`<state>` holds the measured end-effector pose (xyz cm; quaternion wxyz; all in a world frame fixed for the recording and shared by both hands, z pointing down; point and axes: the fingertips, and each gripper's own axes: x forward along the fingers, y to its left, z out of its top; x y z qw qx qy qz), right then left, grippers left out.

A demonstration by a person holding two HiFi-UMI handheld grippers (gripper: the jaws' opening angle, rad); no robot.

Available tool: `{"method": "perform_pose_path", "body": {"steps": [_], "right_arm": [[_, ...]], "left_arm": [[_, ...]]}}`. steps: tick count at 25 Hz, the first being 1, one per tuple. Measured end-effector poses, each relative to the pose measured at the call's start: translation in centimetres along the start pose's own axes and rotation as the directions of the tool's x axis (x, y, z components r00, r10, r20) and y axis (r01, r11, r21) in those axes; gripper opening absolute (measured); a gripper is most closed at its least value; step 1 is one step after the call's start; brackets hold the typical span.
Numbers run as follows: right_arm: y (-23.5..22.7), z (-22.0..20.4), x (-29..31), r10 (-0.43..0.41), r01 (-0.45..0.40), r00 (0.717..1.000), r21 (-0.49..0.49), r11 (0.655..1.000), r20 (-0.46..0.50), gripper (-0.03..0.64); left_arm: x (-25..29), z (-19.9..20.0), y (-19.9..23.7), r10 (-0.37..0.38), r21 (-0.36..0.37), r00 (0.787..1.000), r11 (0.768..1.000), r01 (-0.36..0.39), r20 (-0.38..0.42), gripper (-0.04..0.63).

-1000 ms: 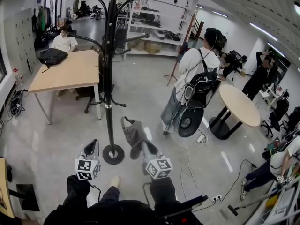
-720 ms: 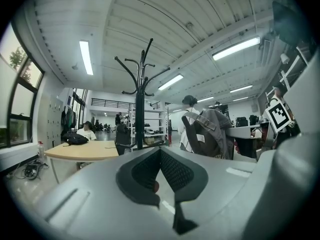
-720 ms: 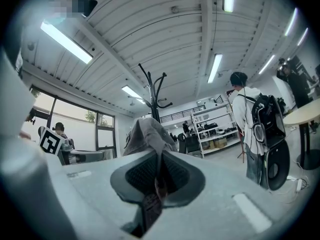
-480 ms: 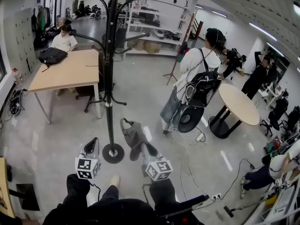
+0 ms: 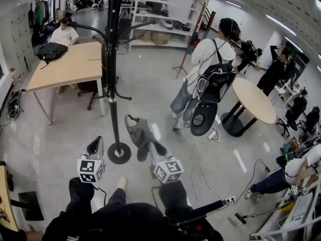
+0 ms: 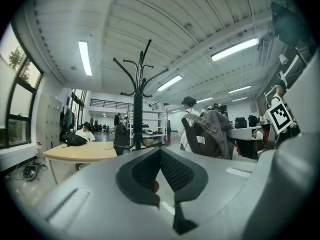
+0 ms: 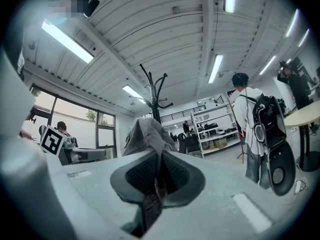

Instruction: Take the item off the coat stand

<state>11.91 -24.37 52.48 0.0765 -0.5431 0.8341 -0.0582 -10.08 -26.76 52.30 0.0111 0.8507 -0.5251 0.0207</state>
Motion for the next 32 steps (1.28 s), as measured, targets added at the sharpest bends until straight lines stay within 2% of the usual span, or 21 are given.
{"method": "perform_pose_path", "body": {"steps": [32], "right_arm": [[0.2,-0.1,1.1,0.044,-0.044,0.999,0.000,0.999,-0.022,0.018]], "left_arm": [[0.9,0.6,0.2,0.015,0.010,1.000,1.000,-0.015,-0.009,0.003]]}}
